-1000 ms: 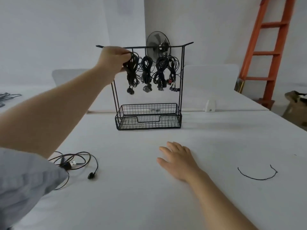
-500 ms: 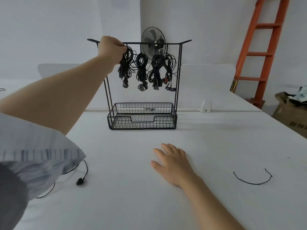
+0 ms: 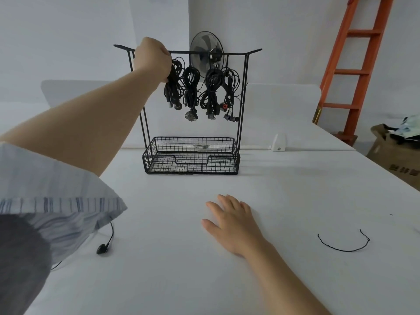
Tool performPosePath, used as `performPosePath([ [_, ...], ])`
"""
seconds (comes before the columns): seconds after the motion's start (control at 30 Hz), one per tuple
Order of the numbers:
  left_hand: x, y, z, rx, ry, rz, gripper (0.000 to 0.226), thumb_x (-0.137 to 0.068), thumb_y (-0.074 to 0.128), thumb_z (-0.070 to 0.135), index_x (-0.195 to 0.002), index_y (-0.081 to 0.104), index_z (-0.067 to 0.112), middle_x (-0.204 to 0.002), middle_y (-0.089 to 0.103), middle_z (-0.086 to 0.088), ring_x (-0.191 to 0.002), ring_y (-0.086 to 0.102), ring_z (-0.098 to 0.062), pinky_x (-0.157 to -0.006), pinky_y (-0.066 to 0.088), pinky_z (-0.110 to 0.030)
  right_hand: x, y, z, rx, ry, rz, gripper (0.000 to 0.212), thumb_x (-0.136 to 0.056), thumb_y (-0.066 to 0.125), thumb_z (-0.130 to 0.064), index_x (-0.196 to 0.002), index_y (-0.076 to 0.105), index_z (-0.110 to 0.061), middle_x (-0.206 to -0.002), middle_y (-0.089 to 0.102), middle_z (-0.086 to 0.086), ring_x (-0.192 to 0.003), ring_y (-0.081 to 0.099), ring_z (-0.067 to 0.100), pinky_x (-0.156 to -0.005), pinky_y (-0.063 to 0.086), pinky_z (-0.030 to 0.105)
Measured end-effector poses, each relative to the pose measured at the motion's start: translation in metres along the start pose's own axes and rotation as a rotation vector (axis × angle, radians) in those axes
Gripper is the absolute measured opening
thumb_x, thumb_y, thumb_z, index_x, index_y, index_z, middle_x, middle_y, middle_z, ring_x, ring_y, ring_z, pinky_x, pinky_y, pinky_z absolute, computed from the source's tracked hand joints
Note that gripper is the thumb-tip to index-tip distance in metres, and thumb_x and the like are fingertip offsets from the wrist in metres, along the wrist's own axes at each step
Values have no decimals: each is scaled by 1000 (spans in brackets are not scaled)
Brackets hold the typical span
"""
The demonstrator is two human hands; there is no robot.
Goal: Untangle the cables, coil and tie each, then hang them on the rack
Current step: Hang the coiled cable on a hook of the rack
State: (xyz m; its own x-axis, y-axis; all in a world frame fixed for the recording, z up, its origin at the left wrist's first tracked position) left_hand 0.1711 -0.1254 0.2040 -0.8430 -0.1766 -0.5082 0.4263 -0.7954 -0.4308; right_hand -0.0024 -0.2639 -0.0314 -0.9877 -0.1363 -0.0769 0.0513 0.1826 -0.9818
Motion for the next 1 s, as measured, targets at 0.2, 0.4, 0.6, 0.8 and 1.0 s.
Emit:
performPosePath([
  [0.2, -1, -3, -1, -23, 38, -63, 18, -92, 46, 7, -92, 62, 16, -87, 59, -5, -51, 51, -19, -50, 49, -27, 0, 0, 0, 4, 1, -4, 46, -96, 28, -46, -135, 34, -23, -145, 27, 5, -136, 16, 24, -109, 13, 37],
  [0.4, -6, -3, 2, -181, 85, -102, 30, -95, 40, 6, -112, 65, 9, -96, 56, -10, -77, 52, -28, -60, 46, -31, -1, 1, -1, 16, 3, 4, 46, -95, 29, -47, -134, 35, -22, -142, 29, 5, -134, 18, 24, -108, 15, 38],
  [0.6, -5, -9, 18, -377, 166, -231, 33, -93, 39, 7, -120, 57, -2, -122, 57, -23, -103, 55, -38, -86, 44, -40, -1, 2, 0, 12, 2, -7, 46, -95, 28, -47, -135, 34, -22, -142, 28, 4, -134, 17, 23, -109, 12, 38],
  [0.8, -8, -1, 10, -355, 277, -96, 28, -93, 40, 5, -112, 60, 5, -119, 58, -18, -105, 54, -34, -76, 40, -32, -2, 2, 1, 8, 0, 3, 48, -95, 28, -48, -137, 32, -23, -142, 28, 3, -135, 17, 23, -109, 13, 38],
  [1.0, -9, -1, 6, -330, 354, -100, 29, -94, 40, 3, -111, 63, 1, -119, 61, -17, -118, 47, -31, -92, 40, -34, -1, 2, 1, 2, 8, 7, 48, -95, 29, -47, -135, 34, -22, -143, 28, 5, -135, 17, 24, -109, 14, 38],
])
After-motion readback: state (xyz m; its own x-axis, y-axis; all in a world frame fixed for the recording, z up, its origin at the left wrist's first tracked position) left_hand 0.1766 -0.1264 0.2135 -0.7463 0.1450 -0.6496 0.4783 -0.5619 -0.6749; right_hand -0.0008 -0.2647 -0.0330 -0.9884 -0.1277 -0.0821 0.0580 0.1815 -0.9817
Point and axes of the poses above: each hand's wrist, its own x-axis away from the middle knuckle, its own y-axis out of the palm, z = x × y, the point moved 1 cm from there along -x, towards the middle knuckle
